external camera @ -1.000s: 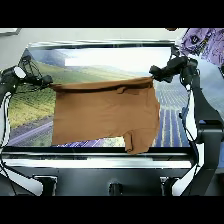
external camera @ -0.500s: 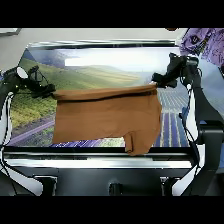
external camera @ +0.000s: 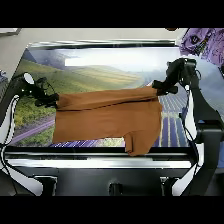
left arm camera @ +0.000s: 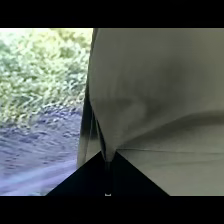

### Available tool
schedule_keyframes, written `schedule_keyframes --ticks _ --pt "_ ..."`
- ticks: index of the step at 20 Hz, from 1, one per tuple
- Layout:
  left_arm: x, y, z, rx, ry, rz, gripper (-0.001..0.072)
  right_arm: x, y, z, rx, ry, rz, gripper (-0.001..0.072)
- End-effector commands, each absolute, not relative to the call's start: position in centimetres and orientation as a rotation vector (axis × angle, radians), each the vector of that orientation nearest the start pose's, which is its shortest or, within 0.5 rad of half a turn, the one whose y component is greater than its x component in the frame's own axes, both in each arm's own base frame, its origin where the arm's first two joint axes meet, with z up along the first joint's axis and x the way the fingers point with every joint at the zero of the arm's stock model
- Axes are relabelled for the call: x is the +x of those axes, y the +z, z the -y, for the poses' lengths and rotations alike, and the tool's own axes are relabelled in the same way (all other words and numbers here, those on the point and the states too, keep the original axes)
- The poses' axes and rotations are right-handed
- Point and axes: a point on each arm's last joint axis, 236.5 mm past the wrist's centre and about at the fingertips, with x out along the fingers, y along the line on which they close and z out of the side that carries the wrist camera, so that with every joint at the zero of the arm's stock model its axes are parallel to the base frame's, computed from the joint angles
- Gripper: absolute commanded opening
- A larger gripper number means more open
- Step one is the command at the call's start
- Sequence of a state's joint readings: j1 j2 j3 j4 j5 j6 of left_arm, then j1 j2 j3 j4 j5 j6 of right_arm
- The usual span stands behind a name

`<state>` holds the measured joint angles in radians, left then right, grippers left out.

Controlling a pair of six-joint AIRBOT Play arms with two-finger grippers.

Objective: Fold the clothes and pants, and hang the long-sleeved shirts on hangers.

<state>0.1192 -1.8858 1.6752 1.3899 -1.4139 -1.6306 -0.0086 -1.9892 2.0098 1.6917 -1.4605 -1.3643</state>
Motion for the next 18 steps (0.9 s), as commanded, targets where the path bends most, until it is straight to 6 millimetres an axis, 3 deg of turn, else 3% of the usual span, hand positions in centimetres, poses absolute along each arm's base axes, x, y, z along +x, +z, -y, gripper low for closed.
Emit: schedule_keyframes --ticks 1,2,3,4,5,7,9,11,13,15,18 --pt "44.7 -9.5 -1.0 -0.313 0.026 -1.616 0.0019 50.9 -5.9 -3.2 0.298 -0.048 -1.502 0.0027" --pt "45.0 -9.5 -1.0 -0.317 0.032 -1.602 0.0044 50.8 -6.4 -3.4 0.306 -0.042 -1.513 0.0044" --pt "45.4 -9.4 -1.1 -0.334 0.051 -1.589 0.0180 50.8 -6.7 -3.7 0.316 -0.033 -1.518 0.0112" --pt "45.7 -9.1 -1.1 -0.348 0.065 -1.577 0.0322 50.9 -6.7 -3.7 0.311 -0.028 -1.518 0.0239" --pt "46.2 -8.4 -1.3 -0.345 0.064 -1.557 0.0380 50.8 -6.3 -3.8 0.291 -0.006 -1.515 0.0349" --pt "47.3 -5.4 -2.2 -0.333 0.063 -1.486 0.0399 50.2 -4.4 -3.0 0.243 0.042 -1.508 0.0421" --pt "47.2 -1.8 -3.9 -0.304 0.064 -1.413 0.0399 49.9 -1.3 -1.4 0.303 0.078 -1.463 0.0417" --pt "44.9 0.4 -7.0 -0.281 0.130 -1.407 0.0399 48.6 1.4 1.2 0.422 0.123 -1.410 0.0416" --pt "41.1 0.6 -8.9 -0.340 0.185 -1.420 0.0398 45.5 2.1 3.0 0.571 0.165 -1.394 0.0416" --pt "36.2 -0.7 -9.5 -0.404 0.225 -1.456 0.0398 40.1 0.7 3.9 0.706 0.153 -1.440 0.0417" --pt "31.3 -2.4 -7.9 -0.486 0.231 -1.478 0.0398 32.3 -2.5 1.6 0.787 0.130 -1.521 0.0417"
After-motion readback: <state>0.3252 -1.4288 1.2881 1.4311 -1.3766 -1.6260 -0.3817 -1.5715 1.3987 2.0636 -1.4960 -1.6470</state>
